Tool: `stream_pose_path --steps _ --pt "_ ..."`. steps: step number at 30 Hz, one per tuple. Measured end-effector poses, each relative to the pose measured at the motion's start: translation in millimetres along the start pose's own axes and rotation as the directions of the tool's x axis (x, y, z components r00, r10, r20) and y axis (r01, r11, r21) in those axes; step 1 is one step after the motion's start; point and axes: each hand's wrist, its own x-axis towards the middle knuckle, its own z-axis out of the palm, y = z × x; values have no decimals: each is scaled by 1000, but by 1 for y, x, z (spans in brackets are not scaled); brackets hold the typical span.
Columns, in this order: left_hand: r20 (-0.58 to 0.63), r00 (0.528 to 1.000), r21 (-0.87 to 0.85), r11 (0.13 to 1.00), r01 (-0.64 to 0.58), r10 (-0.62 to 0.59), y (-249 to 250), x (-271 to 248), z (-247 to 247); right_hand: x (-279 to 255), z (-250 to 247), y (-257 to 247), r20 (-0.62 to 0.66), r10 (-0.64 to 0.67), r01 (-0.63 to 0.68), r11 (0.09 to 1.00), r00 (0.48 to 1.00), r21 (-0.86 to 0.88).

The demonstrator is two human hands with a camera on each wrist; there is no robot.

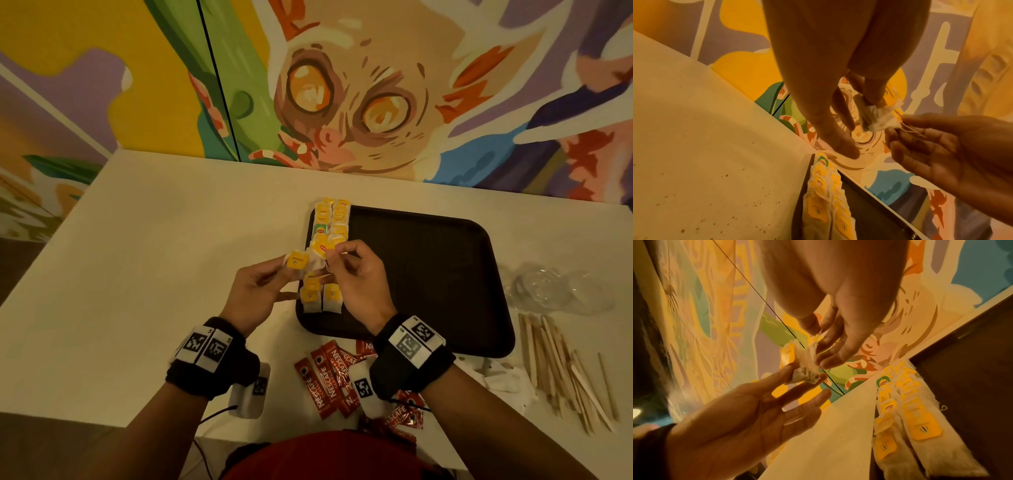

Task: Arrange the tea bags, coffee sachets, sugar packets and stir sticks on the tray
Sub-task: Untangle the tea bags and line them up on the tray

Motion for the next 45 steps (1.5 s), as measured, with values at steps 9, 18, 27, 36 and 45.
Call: stream_pose_path --steps 9,18,27,36,45 --pt "-123 992 -233 972 -6 -23 5 5 -7 3 -13 -4 -25 -141 136 981 990 -136" --pt "139 966 -215 946 244 -217 20 10 5 -3 -21 -5 121 -241 259 951 963 -169" --pt "128 973 440 869 -228 190 25 8 12 -7 -24 -6 115 -216 237 946 970 -222" --pt "59 950 614 740 -276 306 19 14 6 -6 -32 -9 111 -223 245 933 968 -265" --pt "303 895 589 674 -447 329 30 5 12 -5 -22 -32 195 -327 376 868 925 -326"
